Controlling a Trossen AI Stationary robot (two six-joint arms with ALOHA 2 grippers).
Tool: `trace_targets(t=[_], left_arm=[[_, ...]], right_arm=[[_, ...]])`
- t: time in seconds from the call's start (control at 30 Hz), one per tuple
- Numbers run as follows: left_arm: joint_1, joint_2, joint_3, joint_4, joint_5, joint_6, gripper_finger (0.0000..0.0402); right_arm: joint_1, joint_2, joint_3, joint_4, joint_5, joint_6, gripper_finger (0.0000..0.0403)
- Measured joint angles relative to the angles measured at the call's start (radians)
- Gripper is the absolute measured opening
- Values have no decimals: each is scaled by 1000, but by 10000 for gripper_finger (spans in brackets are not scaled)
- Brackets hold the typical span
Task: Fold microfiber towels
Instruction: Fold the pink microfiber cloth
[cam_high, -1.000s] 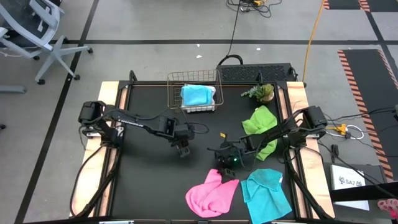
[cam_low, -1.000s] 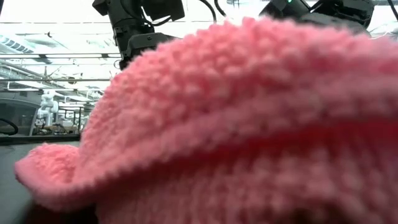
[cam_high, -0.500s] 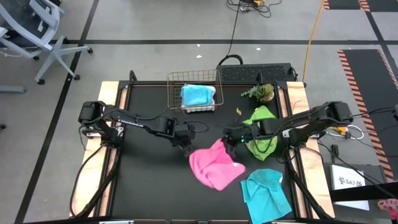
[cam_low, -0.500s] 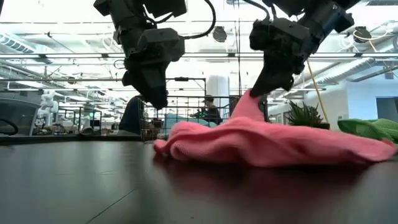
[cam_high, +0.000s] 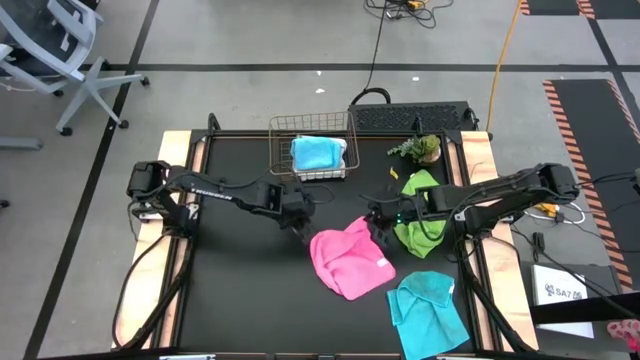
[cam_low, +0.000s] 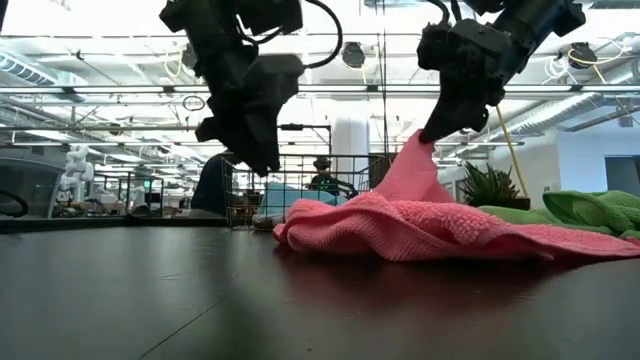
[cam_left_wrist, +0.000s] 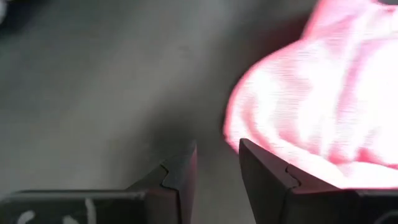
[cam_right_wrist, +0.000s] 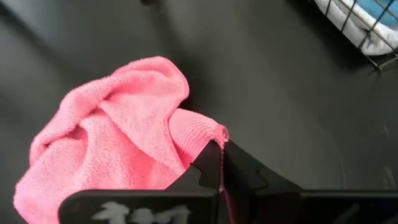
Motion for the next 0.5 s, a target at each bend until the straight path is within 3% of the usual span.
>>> trace_targets(t=[0.3,0.5], left_arm=[[2,110,0,77,127,-40,127],[3,156,-1,90,137,-86,171]], right_arm=[[0,0,0,-28,24,-1,0],[0,0,0,-29,24,-1,0]])
